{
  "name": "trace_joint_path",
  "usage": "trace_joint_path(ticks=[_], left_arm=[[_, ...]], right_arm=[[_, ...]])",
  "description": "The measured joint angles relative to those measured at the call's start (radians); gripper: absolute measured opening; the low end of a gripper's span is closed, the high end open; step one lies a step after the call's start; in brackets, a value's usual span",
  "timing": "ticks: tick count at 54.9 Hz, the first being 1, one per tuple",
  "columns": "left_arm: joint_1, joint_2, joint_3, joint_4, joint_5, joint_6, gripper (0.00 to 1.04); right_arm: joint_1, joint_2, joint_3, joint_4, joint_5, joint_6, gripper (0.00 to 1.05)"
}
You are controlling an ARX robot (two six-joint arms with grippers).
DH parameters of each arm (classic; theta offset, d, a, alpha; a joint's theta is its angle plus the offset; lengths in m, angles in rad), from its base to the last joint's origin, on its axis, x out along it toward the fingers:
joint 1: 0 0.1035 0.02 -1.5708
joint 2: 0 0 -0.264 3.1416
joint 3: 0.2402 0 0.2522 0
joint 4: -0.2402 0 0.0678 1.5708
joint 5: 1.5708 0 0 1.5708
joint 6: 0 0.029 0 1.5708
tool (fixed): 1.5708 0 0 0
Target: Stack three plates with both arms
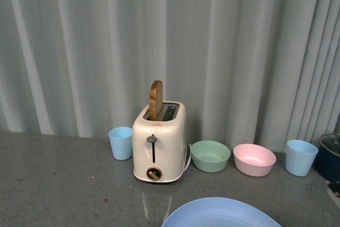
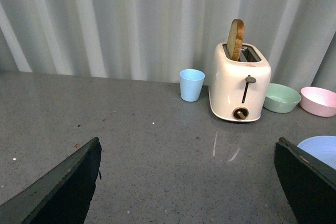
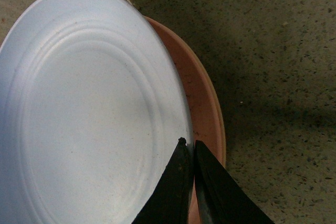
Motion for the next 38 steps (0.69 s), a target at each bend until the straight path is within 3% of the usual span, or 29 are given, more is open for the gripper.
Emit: trace_joint_path(ticks=[17, 33, 38], left_arm=[[0.0, 0.0, 0.0, 0.0, 0.0, 0.0, 0.98], [0.0, 0.0, 0.0, 0.0, 0.0, 0.0, 0.98], [0.0, 0.0, 0.0, 0.0, 0.0, 0.0, 0.98]], right_arm=[[-0.014, 0.01, -0.005, -0.014, 0.005, -0.03, 0.03], [-0.023, -0.024, -0.007, -0.047, -0.004, -0.026, 0.47], [-0.032, -0.121, -0.019, -0.077, -0.006, -0.025, 0.67]])
